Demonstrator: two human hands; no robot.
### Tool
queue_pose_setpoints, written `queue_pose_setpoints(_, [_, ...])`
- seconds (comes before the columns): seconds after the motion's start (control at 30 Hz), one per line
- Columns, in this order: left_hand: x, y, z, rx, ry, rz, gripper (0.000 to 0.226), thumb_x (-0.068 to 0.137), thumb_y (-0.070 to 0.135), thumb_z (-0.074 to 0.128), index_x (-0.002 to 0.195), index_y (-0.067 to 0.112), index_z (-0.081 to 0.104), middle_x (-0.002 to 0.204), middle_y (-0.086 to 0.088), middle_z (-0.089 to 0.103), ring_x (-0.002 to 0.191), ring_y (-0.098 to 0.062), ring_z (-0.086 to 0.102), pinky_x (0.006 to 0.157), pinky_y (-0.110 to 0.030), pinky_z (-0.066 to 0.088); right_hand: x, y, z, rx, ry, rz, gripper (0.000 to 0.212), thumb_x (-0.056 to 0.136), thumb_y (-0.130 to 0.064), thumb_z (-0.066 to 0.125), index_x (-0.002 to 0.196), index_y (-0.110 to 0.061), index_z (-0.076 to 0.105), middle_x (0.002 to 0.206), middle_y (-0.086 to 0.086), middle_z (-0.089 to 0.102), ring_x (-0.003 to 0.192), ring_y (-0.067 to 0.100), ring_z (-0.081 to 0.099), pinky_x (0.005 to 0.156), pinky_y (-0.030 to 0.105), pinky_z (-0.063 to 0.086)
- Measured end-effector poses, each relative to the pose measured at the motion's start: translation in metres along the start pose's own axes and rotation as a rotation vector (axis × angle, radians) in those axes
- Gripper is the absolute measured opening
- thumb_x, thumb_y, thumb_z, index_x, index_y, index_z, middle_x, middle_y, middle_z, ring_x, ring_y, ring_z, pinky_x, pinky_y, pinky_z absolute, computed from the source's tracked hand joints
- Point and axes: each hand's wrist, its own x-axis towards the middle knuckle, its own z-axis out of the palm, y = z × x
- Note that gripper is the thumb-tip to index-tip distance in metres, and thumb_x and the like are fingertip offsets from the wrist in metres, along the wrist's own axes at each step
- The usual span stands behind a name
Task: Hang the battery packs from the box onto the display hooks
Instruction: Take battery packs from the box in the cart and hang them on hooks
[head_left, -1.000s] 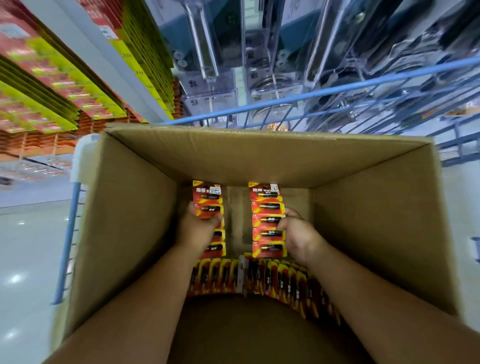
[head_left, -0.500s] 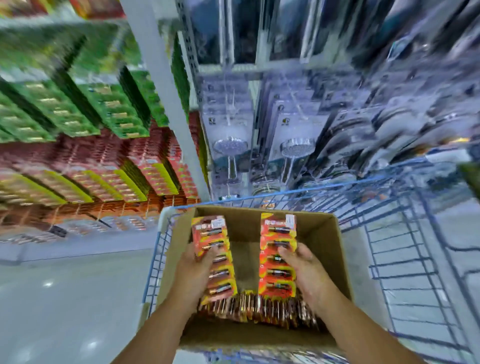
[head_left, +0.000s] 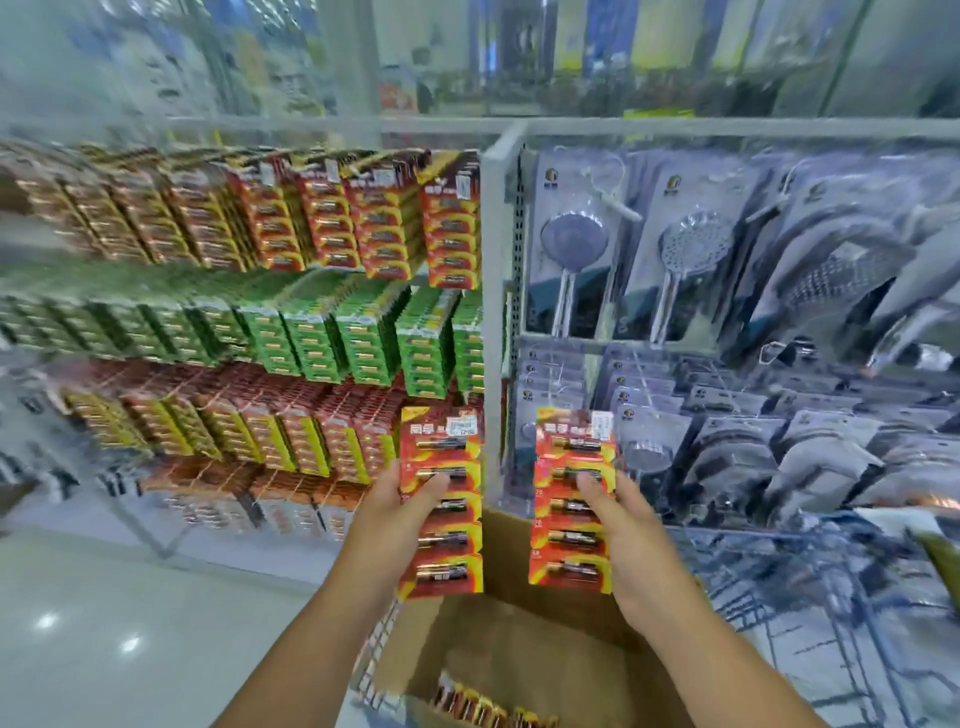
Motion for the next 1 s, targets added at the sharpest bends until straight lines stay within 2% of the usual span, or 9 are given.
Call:
queue_pose_setpoints(0.3, [-0.061, 0.078, -0.093, -0.124, 0.155, 0.226, 0.022, 0.101, 0.028, 0.066, 0.123, 0.030, 0.067, 0.103, -0.006, 0.080, 0.089, -0.028, 0.079, 0.063, -0.038, 0.063, -0.043, -0.057, 0.116, -0.014, -0.274, -0.096, 0.025, 0.098, -0.038, 0.068, 0.121, -0.030, 0.068, 0.106, 0.004, 0.080, 0.093, 0.030, 0.079, 0.088, 0.058, 0.061])
queue_pose_setpoints(0.43, [-0.069, 0.098, -0.155, -0.151, 0.221, 0.283, 0.019, 0.100, 0.027, 0.067, 0.119, 0.031, 0.067, 0.100, -0.006, 0.080, 0.087, -0.029, 0.079, 0.063, -0.041, 0.063, -0.055, -0.062, 0.183, -0.012, -0.343, -0.132, 0.025, 0.096, -0.039, 0.070, 0.120, -0.032, 0.070, 0.112, 0.004, 0.079, 0.101, 0.030, 0.077, 0.092, 0.058, 0.060])
queue_pose_setpoints(0.53, [-0.069, 0.106, -0.211, -0.186, 0.228, 0.306, 0.021, 0.100, 0.027, 0.066, 0.121, 0.031, 0.067, 0.105, -0.010, 0.079, 0.092, -0.034, 0.078, 0.069, -0.046, 0.065, -0.066, -0.060, 0.242, -0.023, -0.375, -0.161, 0.017, 0.094, -0.042, 0.072, 0.111, -0.039, 0.073, 0.111, -0.002, 0.080, 0.105, 0.026, 0.076, 0.098, 0.058, 0.057])
queue_pose_setpoints(0.6, [-0.067, 0.111, -0.253, -0.188, 0.247, 0.329, 0.021, 0.101, 0.026, 0.065, 0.122, 0.030, 0.067, 0.105, -0.010, 0.079, 0.092, -0.033, 0.078, 0.067, -0.043, 0.065, -0.074, -0.054, 0.288, -0.037, -0.404, -0.175, 0.017, 0.096, -0.043, 0.070, 0.113, -0.038, 0.072, 0.108, -0.002, 0.080, 0.100, 0.025, 0.078, 0.094, 0.055, 0.059])
queue_pose_setpoints(0.67, [-0.062, 0.118, -0.299, -0.170, 0.254, 0.343, 0.022, 0.102, 0.027, 0.064, 0.124, 0.032, 0.066, 0.105, -0.008, 0.080, 0.092, -0.031, 0.078, 0.068, -0.042, 0.064, -0.081, -0.048, 0.338, -0.039, -0.429, -0.190, 0.018, 0.099, -0.039, 0.067, 0.115, -0.033, 0.070, 0.105, -0.001, 0.081, 0.092, 0.023, 0.079, 0.082, 0.048, 0.061])
queue_pose_setpoints(0.73, [-0.056, 0.128, -0.348, -0.164, 0.249, 0.348, 0.024, 0.103, 0.028, 0.064, 0.126, 0.032, 0.065, 0.106, -0.007, 0.080, 0.093, -0.030, 0.078, 0.070, -0.044, 0.065, -0.090, -0.042, 0.391, -0.029, -0.444, -0.185, 0.016, 0.099, -0.037, 0.067, 0.115, -0.033, 0.069, 0.104, -0.001, 0.081, 0.089, 0.019, 0.079, 0.076, 0.043, 0.060])
queue_pose_setpoints(0.83, [-0.048, 0.144, -0.420, -0.150, 0.272, 0.349, 0.031, 0.101, 0.029, 0.065, 0.132, 0.032, 0.061, 0.108, -0.004, 0.080, 0.093, -0.028, 0.079, 0.068, -0.040, 0.064, -0.098, -0.034, 0.464, -0.026, -0.454, -0.191, 0.017, 0.098, -0.037, 0.068, 0.114, -0.033, 0.069, 0.105, -0.004, 0.081, 0.090, 0.016, 0.078, 0.073, 0.039, 0.058])
queue_pose_setpoints(0.93, [-0.040, 0.160, -0.486, -0.151, 0.266, 0.345, 0.026, 0.102, 0.029, 0.065, 0.127, 0.030, 0.065, 0.104, -0.007, 0.080, 0.091, -0.031, 0.079, 0.067, -0.041, 0.063, -0.096, -0.028, 0.528, -0.035, -0.460, -0.188, 0.014, 0.097, -0.037, 0.069, 0.111, -0.033, 0.069, 0.098, -0.007, 0.081, 0.083, 0.012, 0.078, 0.071, 0.039, 0.057])
queue_pose_setpoints(1.0, [-0.030, 0.169, -0.523, -0.152, 0.272, 0.342, 0.024, 0.101, 0.029, 0.065, 0.125, 0.032, 0.066, 0.103, -0.008, 0.080, 0.090, -0.032, 0.079, 0.067, -0.041, 0.062, -0.091, -0.025, 0.565, -0.023, -0.444, -0.186, 0.012, 0.093, -0.040, 0.073, 0.104, -0.035, 0.070, 0.096, -0.007, 0.081, 0.087, 0.018, 0.078, 0.080, 0.046, 0.060])
